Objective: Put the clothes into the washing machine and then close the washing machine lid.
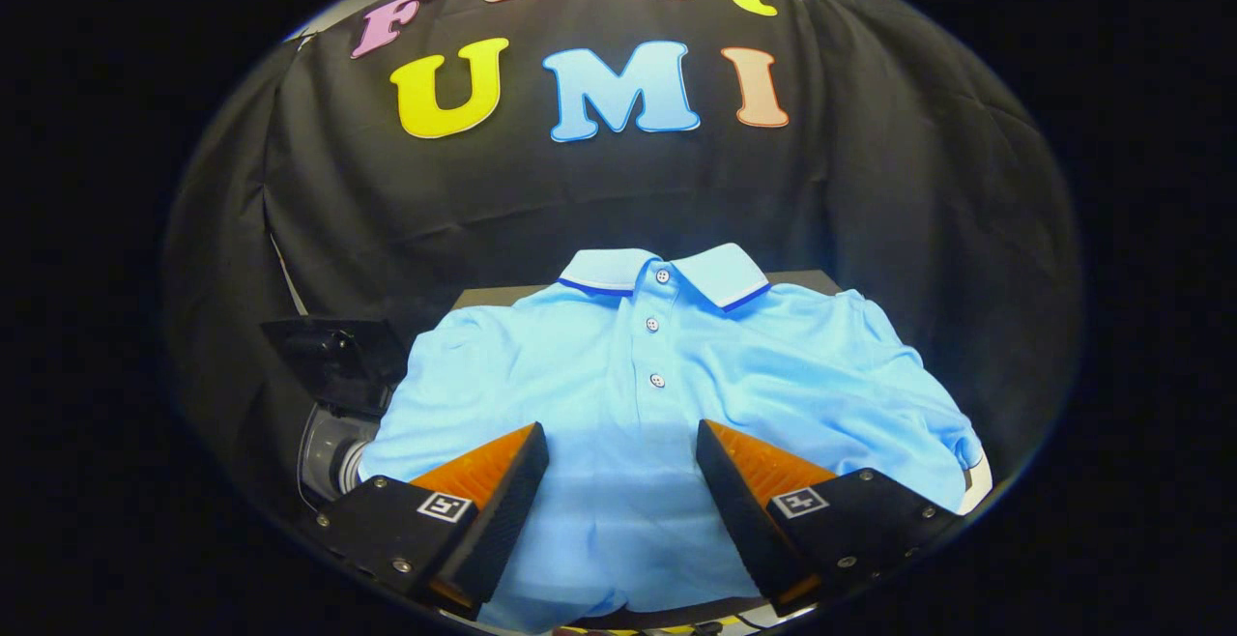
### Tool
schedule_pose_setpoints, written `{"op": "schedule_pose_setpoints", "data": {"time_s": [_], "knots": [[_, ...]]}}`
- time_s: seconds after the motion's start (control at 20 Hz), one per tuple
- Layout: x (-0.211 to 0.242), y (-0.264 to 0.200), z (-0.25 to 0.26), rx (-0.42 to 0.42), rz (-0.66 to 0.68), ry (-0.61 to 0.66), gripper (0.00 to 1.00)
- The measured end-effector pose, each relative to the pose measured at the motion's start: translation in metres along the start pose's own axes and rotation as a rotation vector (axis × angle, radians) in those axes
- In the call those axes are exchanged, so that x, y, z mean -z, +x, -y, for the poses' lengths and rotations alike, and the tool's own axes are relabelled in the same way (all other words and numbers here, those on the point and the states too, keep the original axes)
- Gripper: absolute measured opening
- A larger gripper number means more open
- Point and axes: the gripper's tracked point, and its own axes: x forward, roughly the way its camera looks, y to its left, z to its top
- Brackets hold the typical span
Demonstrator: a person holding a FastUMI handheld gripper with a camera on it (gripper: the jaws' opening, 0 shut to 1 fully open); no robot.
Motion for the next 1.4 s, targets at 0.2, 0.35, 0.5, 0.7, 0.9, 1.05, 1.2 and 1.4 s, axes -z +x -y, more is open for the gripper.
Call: {"op": "schedule_pose_setpoints", "data": {"time_s": [0.2, 0.35, 0.5, 0.7, 0.9, 1.05, 1.2, 1.4], "knots": [[0.0, 0.002, 0.01, 0.056, 0.015, 0.05, 0.75], [0.001, 0.0, 0.005, 0.007, -0.02, 0.023, 0.15], [-0.002, 0.001, 0.005, 0.017, -0.042, -0.049, 0.02], [-0.004, 0.0, 0.003, 0.043, -0.071, -0.105, 0.01], [-0.018, -0.011, 0.003, 0.048, -0.042, -0.106, 0.01], [-0.037, -0.021, 0.001, 0.072, -0.008, -0.105, 0.01], [-0.065, -0.033, -0.005, 0.101, 0.038, -0.103, 0.01], [-0.1, -0.05, -0.025, 0.163, 0.121, -0.084, 0.01]]}}
